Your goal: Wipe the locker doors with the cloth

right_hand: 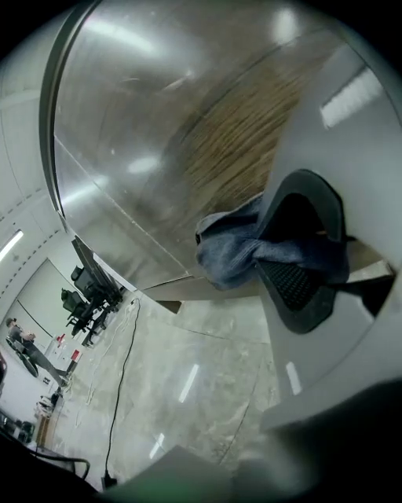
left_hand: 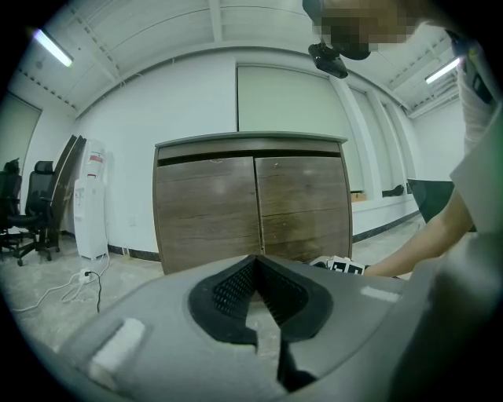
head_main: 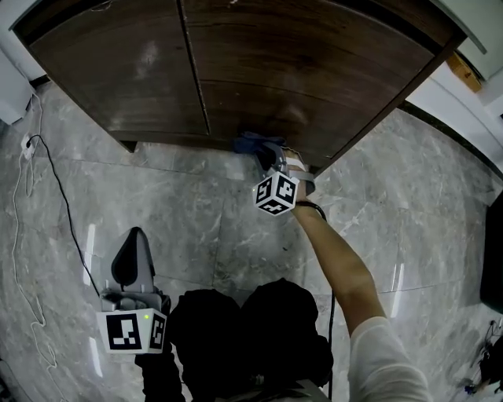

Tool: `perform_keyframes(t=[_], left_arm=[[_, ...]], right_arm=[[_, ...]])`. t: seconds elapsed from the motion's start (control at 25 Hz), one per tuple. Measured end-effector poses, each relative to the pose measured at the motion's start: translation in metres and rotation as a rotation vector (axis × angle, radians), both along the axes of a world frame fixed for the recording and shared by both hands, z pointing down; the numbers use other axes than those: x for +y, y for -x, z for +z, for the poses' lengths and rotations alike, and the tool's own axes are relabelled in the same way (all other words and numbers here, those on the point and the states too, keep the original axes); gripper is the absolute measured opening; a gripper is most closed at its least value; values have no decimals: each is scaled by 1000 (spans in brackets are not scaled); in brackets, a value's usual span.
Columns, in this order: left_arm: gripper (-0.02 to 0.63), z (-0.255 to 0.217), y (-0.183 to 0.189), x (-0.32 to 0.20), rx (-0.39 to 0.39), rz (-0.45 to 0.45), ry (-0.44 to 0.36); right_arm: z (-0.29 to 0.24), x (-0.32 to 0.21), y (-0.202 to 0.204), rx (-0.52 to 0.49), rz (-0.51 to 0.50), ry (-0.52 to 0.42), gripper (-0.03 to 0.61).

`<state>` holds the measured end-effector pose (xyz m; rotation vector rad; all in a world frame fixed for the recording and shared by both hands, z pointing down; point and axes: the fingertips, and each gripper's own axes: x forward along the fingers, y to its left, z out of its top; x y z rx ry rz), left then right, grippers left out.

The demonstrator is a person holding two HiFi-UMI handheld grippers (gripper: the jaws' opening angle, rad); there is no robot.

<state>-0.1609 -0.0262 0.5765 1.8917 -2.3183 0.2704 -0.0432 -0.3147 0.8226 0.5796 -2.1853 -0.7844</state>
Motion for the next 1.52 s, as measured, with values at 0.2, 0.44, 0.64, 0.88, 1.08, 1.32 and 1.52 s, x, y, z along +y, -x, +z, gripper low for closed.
perform_keyframes(t=[0.2, 0.44, 0.64, 0.88, 1.08, 1.32, 1.52], left_arm=[[2, 3, 4, 3, 13, -13, -6], [2, 6, 0, 1, 29, 12, -15], [2, 0, -3, -1, 24, 38, -16], [2, 1, -2, 3, 43, 40, -31], [2, 1, -2, 8, 52, 48, -34], [2, -2, 6, 13, 44, 32, -39], [2, 0, 8, 15, 50, 26, -40]], right_arm=[[-12, 0, 0, 15, -7, -7, 84], [-84, -3, 4, -43, -19, -89, 84], [-177, -1, 12, -128, -32, -179, 84], [-289, 1, 28, -228, -34, -290, 84], [-355, 3, 41, -271, -45, -360, 86], [-424, 7, 53, -351, -51, -441, 84], [-427, 11, 72, -365, -69, -466, 81]])
